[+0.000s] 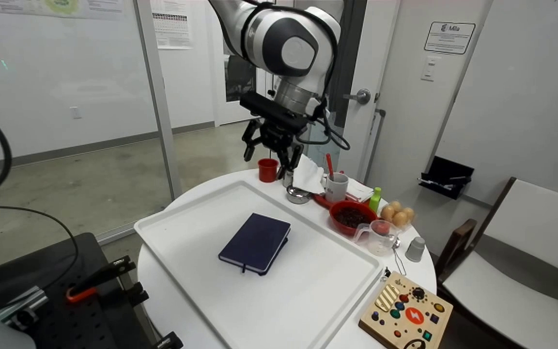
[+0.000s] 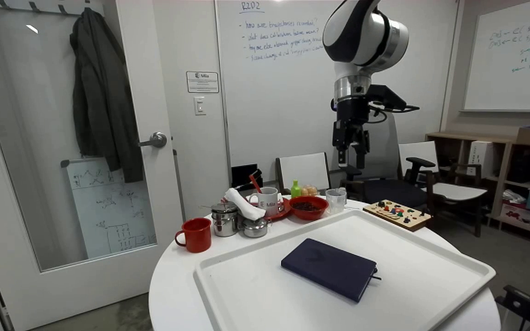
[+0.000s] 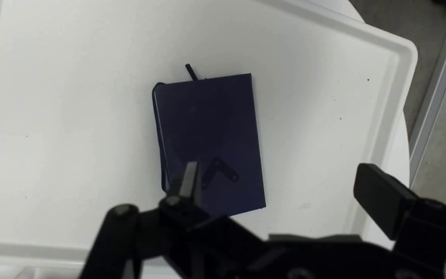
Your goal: Open the book on the table
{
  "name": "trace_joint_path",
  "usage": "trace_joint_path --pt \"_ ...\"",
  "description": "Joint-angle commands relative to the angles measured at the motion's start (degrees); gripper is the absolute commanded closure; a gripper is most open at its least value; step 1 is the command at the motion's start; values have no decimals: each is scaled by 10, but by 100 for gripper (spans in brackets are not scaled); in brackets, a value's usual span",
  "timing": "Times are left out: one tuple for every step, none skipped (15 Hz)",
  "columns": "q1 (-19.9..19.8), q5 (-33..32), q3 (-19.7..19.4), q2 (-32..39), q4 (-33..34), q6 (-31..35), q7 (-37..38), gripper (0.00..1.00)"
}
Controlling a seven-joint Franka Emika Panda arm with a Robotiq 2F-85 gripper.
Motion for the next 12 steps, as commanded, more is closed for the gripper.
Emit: trace_joint_path --pt "-10 -4 11 0 2 -1 3 0" --pt "-10 -4 11 0 3 -2 3 0" --pt "-11 -5 9 20 21 -23 14 0" --pt "-16 1 10 35 34 -42 9 0" --pt "-30 19 17 61 55 -75 -24 0" --pt "-40 26 19 83 72 -95 -40 0" --pt "-52 32 25 109 93 -115 -70 0" --pt "-63 33 29 131 113 -130 -95 0" --pt "-76 37 36 156 136 -137 -127 0" --pt "-88 41 41 181 160 -149 -150 0" --pt "-98 46 45 207 187 -160 -165 0" --pt "-103 47 46 231 212 -171 -168 0"
